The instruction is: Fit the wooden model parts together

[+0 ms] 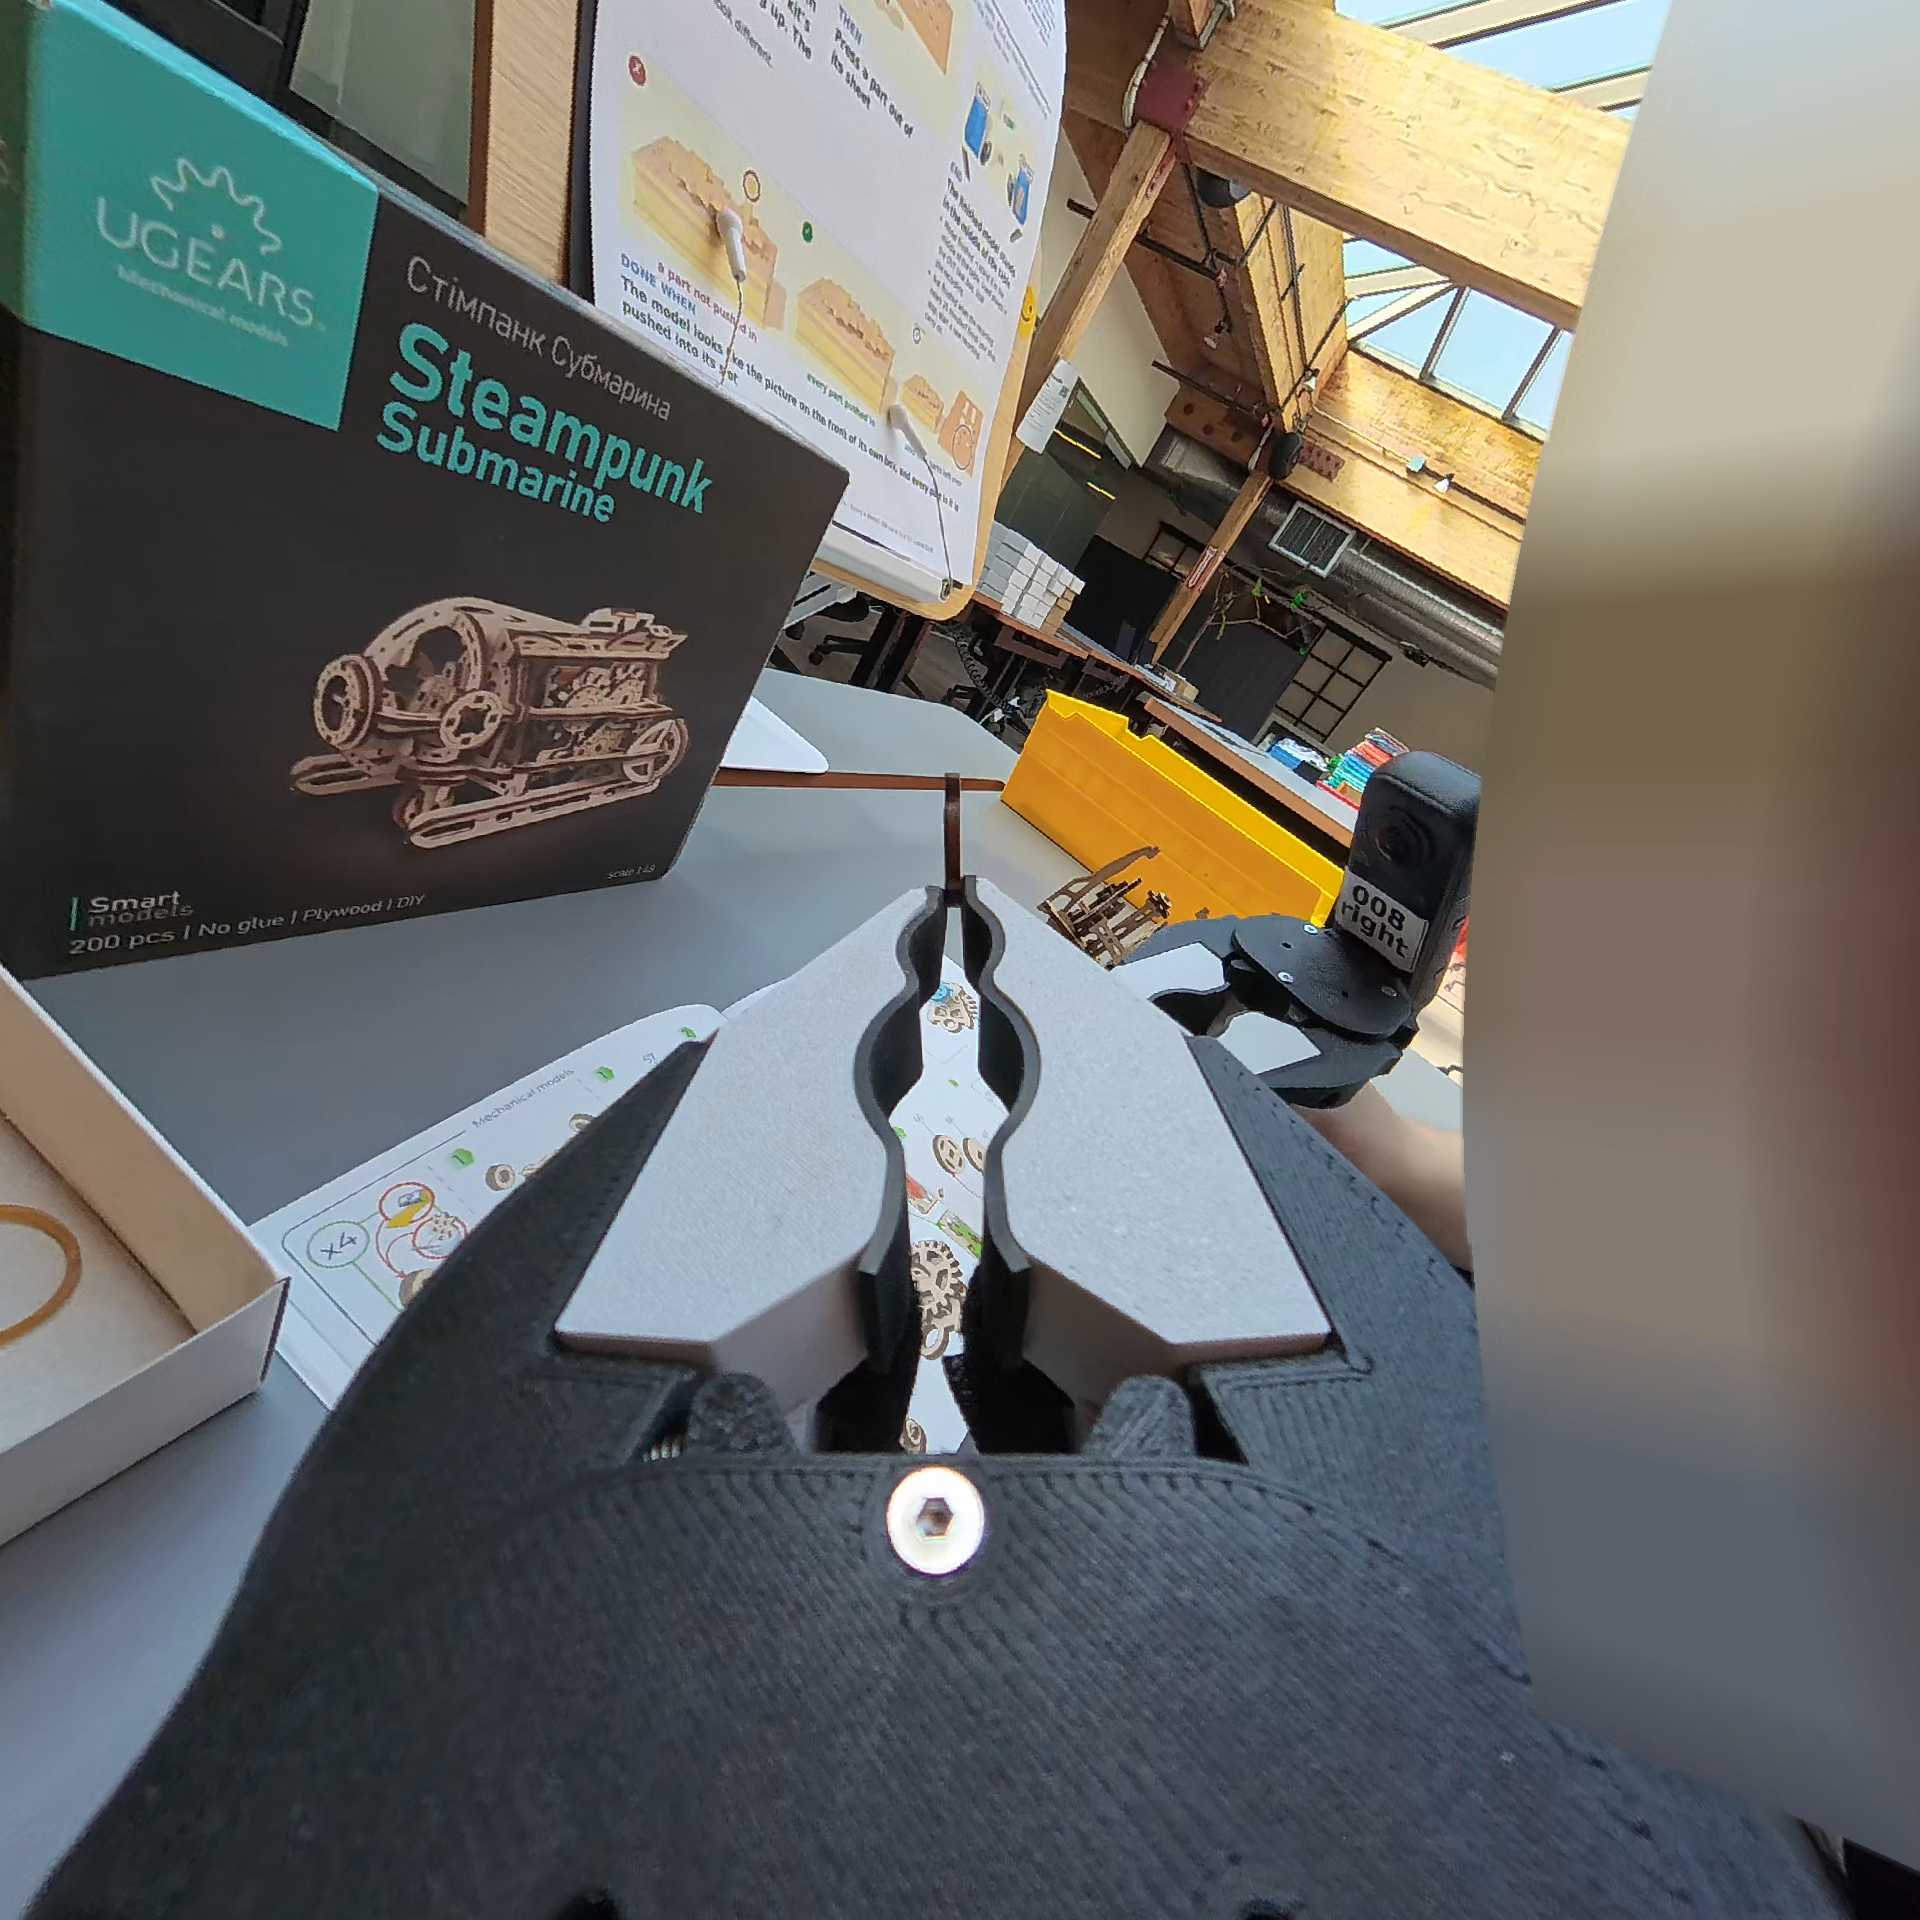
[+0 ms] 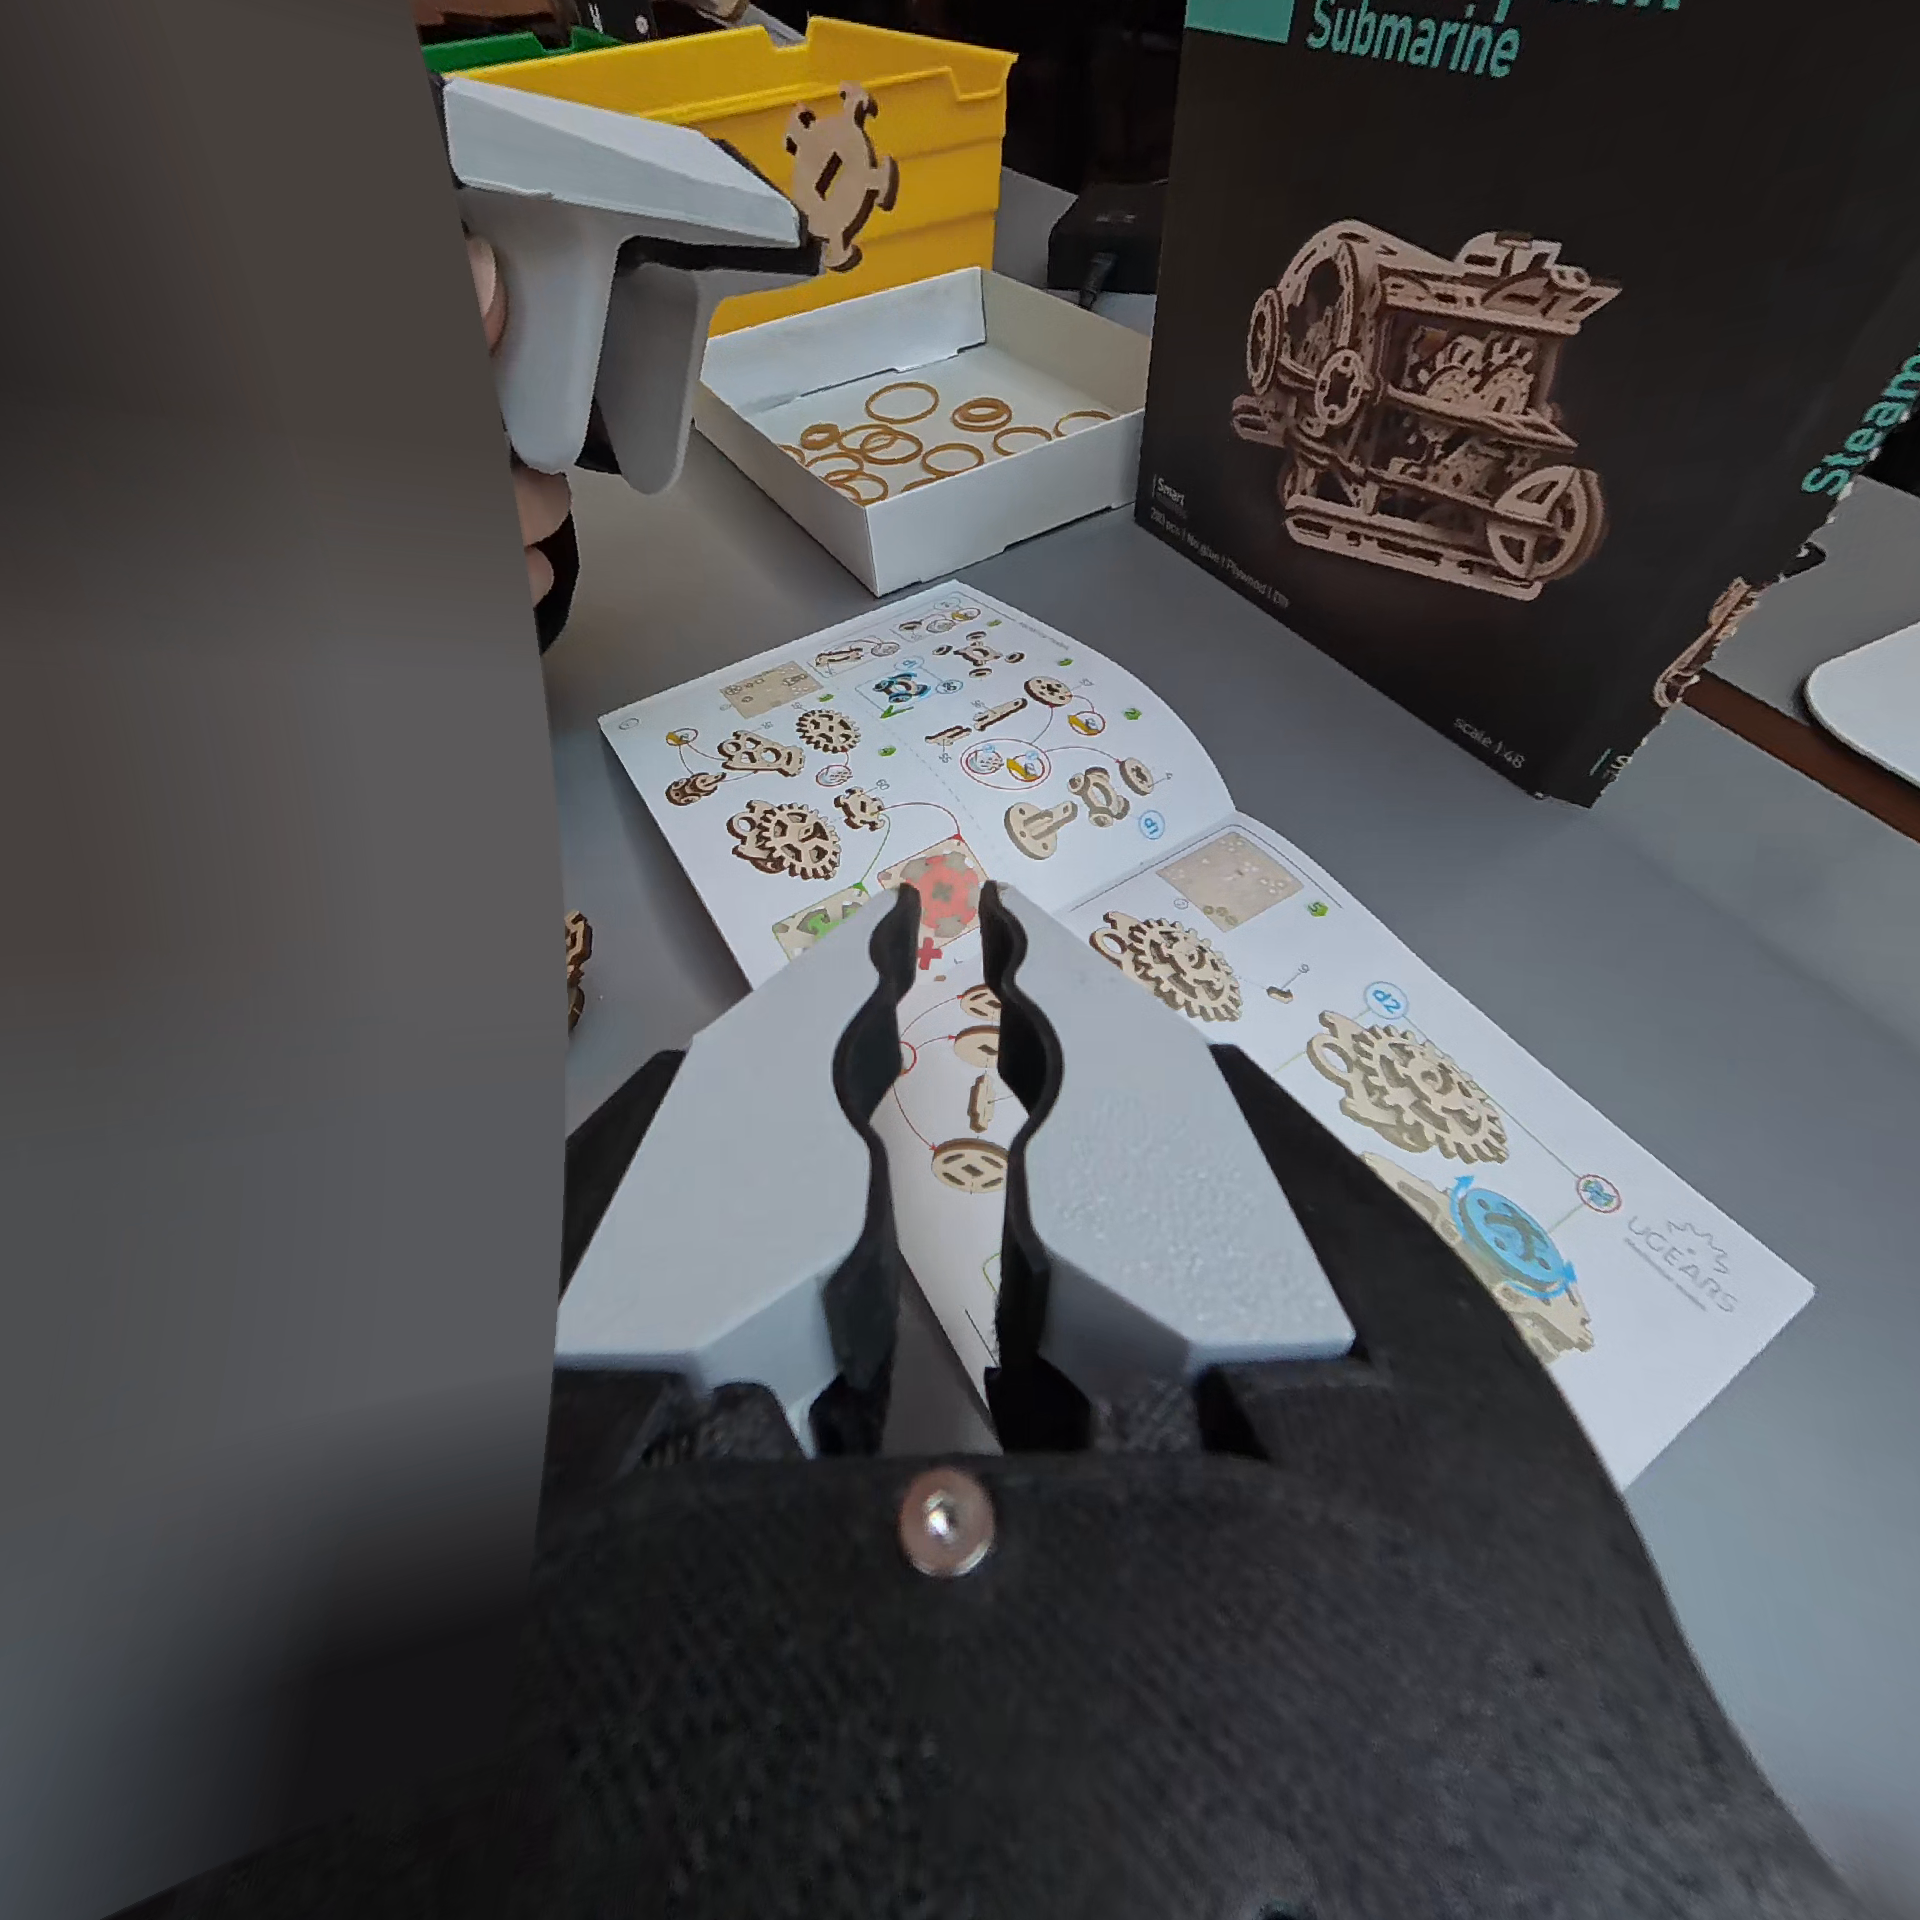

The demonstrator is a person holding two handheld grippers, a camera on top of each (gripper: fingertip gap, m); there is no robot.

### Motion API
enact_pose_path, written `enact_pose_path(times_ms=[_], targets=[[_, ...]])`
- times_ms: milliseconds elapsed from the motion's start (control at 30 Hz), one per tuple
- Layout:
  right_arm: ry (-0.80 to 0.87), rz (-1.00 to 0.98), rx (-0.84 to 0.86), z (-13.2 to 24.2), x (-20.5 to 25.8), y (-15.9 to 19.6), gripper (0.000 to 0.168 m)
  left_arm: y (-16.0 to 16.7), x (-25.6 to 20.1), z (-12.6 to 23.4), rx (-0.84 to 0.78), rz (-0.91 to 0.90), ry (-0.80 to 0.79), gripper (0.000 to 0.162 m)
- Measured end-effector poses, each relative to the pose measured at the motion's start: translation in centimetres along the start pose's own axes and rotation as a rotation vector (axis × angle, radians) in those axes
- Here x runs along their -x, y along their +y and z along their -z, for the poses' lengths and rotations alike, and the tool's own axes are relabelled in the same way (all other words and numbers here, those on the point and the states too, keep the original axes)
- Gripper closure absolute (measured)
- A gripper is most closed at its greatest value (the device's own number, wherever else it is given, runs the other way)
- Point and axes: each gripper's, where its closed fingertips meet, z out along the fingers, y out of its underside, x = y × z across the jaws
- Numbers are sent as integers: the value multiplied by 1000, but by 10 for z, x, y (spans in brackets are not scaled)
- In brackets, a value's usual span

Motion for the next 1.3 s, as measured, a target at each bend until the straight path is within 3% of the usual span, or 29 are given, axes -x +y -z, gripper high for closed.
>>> enact_pose_path(times_ms=[367, 500, 633, 867, 1300], targets=[[0, 159, 66, -15, 5, -2, 158, -9, -3, 3, -38, 26, 8, 162], [-47, 195, 186, -35, 3, 2, 147, -13, -6, 4, -50, 22, 10, 162], [-194, 227, 298, -48, 12, 7, 136, -12, -10, 3, -48, 23, 23, 162], [-230, 261, 393, -49, 14, 34, 134, -9, -17, -1, -24, 6, 36, 162], [-247, 180, 341, -49, 15, 34, 132, -5, -16, -3, 2, 8, 40, 162]])
